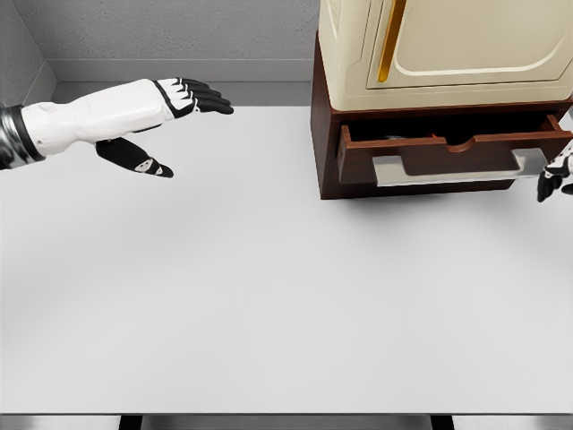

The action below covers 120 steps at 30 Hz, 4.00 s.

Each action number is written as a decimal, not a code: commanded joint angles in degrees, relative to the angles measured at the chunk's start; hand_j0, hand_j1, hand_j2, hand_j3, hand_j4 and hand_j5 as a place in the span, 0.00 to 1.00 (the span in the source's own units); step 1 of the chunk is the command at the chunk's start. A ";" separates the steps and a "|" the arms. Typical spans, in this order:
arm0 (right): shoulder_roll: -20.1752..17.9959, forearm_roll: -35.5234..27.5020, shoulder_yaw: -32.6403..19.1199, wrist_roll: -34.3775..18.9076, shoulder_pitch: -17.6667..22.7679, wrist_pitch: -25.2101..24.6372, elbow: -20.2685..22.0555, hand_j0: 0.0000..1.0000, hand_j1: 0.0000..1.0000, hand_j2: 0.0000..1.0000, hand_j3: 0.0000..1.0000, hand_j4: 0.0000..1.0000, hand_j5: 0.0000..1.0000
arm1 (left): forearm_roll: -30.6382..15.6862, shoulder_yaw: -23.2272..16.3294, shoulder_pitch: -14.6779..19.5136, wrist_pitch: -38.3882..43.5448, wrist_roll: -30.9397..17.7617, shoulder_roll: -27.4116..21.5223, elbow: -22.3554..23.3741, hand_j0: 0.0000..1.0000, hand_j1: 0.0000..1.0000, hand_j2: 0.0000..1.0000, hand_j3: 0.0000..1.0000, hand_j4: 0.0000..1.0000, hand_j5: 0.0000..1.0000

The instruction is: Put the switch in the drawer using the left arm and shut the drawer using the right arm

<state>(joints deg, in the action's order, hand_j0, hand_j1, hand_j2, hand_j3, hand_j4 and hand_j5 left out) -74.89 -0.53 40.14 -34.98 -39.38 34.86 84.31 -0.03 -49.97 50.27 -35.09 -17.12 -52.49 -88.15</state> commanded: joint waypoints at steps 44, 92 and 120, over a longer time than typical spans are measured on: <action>3.52 -0.44 -0.15 -0.02 -1.49 0.14 -8.63 0.53 0.53 0.53 0.53 0.53 0.53 | 0.39 -0.12 0.97 0.09 -0.02 -0.07 0.52 1.00 1.00 1.00 1.00 1.00 1.00; 8.53 -0.52 -0.59 -0.02 -3.51 0.14 -14.26 0.54 0.54 0.54 0.54 0.54 0.54 | 0.47 -0.12 1.05 0.09 0.06 -0.16 0.43 1.00 1.00 1.00 1.00 1.00 1.00; 9.23 -0.70 -0.85 -0.02 -4.04 0.14 -15.75 0.56 0.56 0.56 0.56 0.56 0.56 | 0.47 -0.12 1.05 0.09 0.06 -0.16 0.43 1.00 1.00 1.00 1.00 1.00 1.00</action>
<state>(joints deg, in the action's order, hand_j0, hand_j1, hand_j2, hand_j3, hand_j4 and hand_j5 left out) -65.57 -1.40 39.20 -34.98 -43.42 34.90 68.63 0.85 -50.16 51.33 -35.09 -17.10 -52.60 -87.71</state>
